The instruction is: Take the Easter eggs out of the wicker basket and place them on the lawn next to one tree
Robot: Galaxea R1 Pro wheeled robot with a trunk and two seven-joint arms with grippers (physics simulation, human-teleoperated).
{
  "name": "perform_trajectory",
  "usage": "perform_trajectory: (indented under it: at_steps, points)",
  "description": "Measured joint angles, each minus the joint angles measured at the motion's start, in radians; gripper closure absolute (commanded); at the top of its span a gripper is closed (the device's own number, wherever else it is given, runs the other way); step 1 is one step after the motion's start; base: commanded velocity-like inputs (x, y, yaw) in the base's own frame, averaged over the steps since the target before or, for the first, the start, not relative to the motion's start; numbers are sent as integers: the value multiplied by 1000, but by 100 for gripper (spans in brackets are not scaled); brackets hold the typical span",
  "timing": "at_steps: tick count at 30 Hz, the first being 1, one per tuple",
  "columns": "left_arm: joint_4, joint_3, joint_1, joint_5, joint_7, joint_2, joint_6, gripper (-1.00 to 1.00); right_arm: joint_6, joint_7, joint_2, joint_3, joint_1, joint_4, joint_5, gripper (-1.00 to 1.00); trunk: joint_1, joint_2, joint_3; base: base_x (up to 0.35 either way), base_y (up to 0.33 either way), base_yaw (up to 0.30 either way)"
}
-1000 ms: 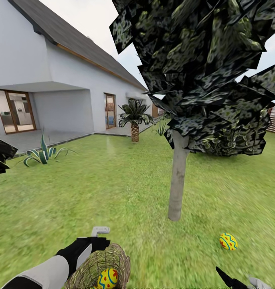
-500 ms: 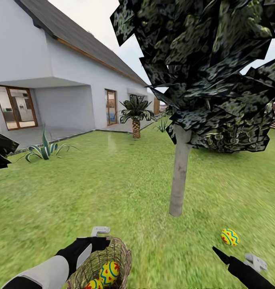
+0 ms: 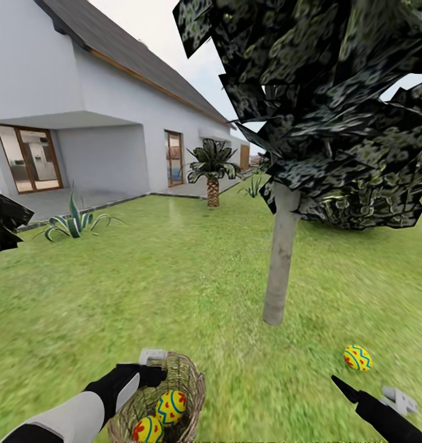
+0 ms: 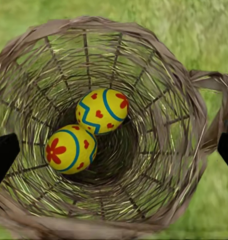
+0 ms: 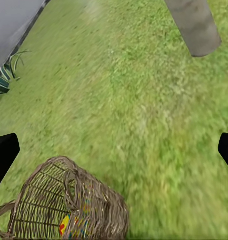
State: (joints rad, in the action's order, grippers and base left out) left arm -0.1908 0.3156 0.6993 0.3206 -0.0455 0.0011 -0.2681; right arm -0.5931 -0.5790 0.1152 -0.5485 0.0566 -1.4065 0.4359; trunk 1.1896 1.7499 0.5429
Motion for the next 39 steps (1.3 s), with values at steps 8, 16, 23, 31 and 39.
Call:
perform_trajectory:
  at_steps: [8,16,23,31,39]
  points:
    - [-4,-15,6,4,0,2,-174,-100,0,-1,0,-2,0,0,-2,-100,31,56,38,0,0,67]
    - [-9,-23,23,2,3,16,-264,-100,0,-1,1,-5,0,0,-2,-100,61,112,76,0,0,67]
    - [-10,-23,36,3,2,21,-276,-100,0,-1,1,-6,0,0,-4,-100,88,161,109,0,0,62]
    - [-11,-23,37,3,6,21,-275,-100,5,-4,0,-6,0,3,-5,-100,88,161,112,0,0,12]
    - [-13,-23,38,3,6,21,-275,-100,9,-4,-1,-6,0,5,-5,-100,92,168,116,0,0,1]
